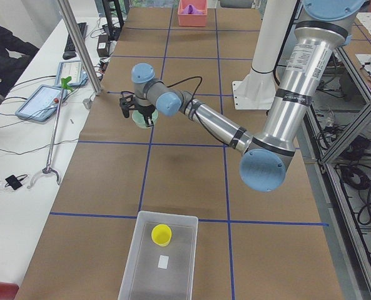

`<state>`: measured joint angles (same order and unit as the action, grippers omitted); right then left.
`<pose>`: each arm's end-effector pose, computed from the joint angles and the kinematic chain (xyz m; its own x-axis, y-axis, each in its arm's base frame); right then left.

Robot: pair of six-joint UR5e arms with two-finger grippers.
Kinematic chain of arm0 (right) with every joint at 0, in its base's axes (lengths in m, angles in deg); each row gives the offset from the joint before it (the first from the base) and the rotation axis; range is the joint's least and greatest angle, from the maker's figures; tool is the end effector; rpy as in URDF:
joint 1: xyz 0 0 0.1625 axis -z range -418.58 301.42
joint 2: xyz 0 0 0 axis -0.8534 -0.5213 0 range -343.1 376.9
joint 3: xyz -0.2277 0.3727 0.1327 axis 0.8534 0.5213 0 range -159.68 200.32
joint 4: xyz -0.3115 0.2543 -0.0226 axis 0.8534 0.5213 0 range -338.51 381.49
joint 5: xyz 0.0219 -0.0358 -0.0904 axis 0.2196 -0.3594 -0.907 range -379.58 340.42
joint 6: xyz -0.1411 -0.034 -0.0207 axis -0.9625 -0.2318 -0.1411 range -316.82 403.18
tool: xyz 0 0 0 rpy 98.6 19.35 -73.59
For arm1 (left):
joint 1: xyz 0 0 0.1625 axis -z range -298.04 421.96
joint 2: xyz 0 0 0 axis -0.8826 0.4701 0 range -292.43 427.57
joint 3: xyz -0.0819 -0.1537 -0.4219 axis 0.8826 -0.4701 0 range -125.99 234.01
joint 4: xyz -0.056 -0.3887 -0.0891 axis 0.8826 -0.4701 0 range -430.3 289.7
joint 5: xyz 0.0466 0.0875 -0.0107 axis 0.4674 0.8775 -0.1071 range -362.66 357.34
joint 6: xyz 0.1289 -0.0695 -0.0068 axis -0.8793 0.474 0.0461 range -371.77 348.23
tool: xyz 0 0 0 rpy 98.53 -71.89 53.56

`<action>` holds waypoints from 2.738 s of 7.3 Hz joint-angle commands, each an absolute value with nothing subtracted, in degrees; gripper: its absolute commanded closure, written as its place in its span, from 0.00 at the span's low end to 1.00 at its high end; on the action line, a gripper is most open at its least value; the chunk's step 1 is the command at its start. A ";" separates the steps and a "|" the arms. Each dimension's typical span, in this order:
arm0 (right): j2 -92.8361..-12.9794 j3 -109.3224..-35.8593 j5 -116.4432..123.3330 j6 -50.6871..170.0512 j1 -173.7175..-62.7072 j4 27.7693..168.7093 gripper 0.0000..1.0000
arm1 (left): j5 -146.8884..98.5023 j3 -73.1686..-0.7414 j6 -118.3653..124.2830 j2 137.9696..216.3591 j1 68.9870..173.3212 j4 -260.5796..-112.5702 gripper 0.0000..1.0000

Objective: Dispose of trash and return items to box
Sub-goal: 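Lift the green bowl and carry it toward the clear bin with the left gripper, then lower the green bowl into the clear bin and release it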

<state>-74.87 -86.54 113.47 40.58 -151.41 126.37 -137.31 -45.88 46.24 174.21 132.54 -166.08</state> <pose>0.0555 -0.4507 0.6267 0.7315 -0.0118 0.6817 -0.0160 0.9993 0.0346 0.1745 -0.5860 0.4649 0.5276 -0.3629 -0.7681 0.3142 0.9234 -0.2205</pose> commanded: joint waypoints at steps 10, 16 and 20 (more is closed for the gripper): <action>-76.44 -78.30 113.31 41.42 -150.07 118.79 0.00 | -140.14 -6.13 29.45 162.85 163.39 -180.92 1.00; -76.44 -78.30 113.23 41.42 -150.07 118.79 0.00 | -133.97 -4.35 29.19 160.74 163.03 -183.50 1.00; -76.35 -78.38 113.23 41.51 -150.07 118.79 0.00 | -134.14 -5.83 29.10 160.65 162.86 -184.11 0.01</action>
